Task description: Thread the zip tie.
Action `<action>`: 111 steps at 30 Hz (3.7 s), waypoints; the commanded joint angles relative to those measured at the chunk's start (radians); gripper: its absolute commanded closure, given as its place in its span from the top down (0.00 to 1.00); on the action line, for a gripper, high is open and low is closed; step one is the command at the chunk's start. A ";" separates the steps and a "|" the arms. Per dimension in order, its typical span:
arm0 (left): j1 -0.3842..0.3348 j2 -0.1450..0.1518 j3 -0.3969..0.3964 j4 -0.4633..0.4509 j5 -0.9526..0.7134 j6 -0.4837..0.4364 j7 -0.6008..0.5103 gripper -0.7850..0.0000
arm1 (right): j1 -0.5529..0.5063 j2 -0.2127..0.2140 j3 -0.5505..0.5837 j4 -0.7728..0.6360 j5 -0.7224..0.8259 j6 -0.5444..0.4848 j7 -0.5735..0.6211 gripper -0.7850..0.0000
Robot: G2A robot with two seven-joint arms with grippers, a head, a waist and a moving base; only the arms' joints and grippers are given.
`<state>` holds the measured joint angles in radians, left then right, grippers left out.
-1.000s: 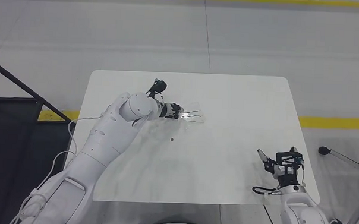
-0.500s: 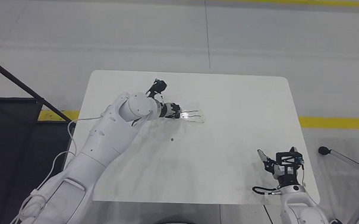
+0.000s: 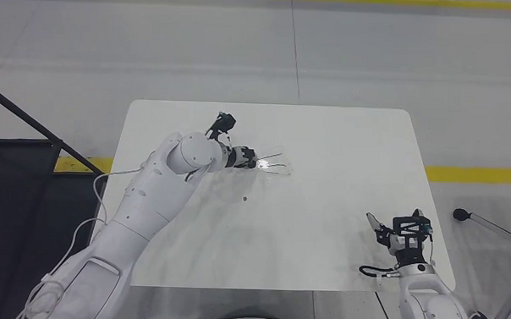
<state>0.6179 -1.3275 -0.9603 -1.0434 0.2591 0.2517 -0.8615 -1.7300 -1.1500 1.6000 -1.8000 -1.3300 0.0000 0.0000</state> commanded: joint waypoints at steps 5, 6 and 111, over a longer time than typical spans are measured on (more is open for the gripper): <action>0.021 0.008 -0.026 -0.041 0.002 -0.008 0.007 0.00 | 0.000 0.000 0.000 0.000 0.000 0.000 0.000 1.00; 0.027 0.011 -0.034 -0.056 0.000 -0.019 0.011 0.00 | 0.000 0.000 0.000 0.000 0.000 0.000 0.000 1.00; -0.023 -0.027 0.068 -0.087 -0.396 -0.521 -0.174 0.00 | 0.279 -0.070 -0.173 -0.010 1.296 -0.194 0.306 0.34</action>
<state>0.5956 -1.3549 -0.8927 -1.1303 -0.1376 -0.2692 -1.0341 -1.4511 -1.2202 1.4266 -1.8110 -0.0338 -0.1934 0.3057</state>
